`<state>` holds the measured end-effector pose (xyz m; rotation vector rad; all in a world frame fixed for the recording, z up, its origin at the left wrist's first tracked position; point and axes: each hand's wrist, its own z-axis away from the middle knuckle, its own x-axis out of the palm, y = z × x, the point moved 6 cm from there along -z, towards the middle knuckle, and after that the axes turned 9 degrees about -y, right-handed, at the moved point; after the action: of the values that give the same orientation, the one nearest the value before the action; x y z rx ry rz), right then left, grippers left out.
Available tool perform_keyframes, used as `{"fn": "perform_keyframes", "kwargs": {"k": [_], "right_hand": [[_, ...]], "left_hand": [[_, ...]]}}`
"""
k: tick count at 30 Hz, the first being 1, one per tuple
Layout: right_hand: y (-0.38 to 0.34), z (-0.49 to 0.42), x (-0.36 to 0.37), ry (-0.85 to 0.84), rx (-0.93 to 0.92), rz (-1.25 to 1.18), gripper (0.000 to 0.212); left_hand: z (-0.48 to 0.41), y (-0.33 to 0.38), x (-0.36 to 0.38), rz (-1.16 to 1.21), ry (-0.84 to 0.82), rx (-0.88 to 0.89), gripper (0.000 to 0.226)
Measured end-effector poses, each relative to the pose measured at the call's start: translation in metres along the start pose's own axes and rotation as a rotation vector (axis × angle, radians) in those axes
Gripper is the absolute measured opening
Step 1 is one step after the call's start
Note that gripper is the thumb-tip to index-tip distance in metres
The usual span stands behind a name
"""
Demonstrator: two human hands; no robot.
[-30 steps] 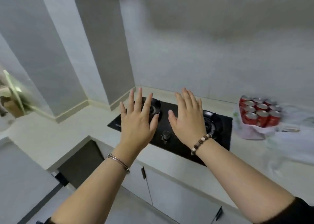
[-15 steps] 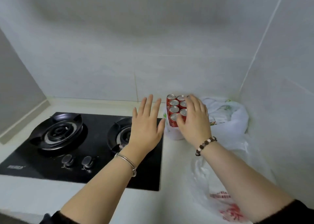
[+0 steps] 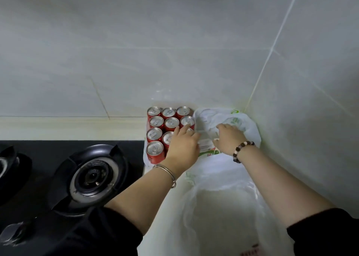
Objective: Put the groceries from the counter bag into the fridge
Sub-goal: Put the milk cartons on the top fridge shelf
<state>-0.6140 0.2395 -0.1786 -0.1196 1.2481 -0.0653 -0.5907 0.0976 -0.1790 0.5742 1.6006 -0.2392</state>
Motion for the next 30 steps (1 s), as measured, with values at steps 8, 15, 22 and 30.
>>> {"fn": "perform_keyframes", "kwargs": {"k": [8, 15, 22, 30], "right_hand": [[0.020, -0.041, 0.035, -0.209, -0.023, 0.345, 0.045], [0.028, -0.047, 0.031, -0.100, -0.026, 0.365, 0.023], [0.030, -0.042, -0.004, 0.054, 0.049, 0.318, 0.026], [-0.024, -0.006, -0.083, 0.309, -0.069, -0.033, 0.035]], "left_hand": [[-0.053, 0.007, 0.064, -0.320, -0.345, -0.048, 0.042], [-0.071, 0.020, 0.071, -0.380, -0.300, 0.055, 0.022], [-0.071, 0.028, 0.034, -0.168, 0.042, 0.196, 0.025], [-0.032, -0.008, -0.051, 0.187, 0.292, -0.075, 0.033]]}}
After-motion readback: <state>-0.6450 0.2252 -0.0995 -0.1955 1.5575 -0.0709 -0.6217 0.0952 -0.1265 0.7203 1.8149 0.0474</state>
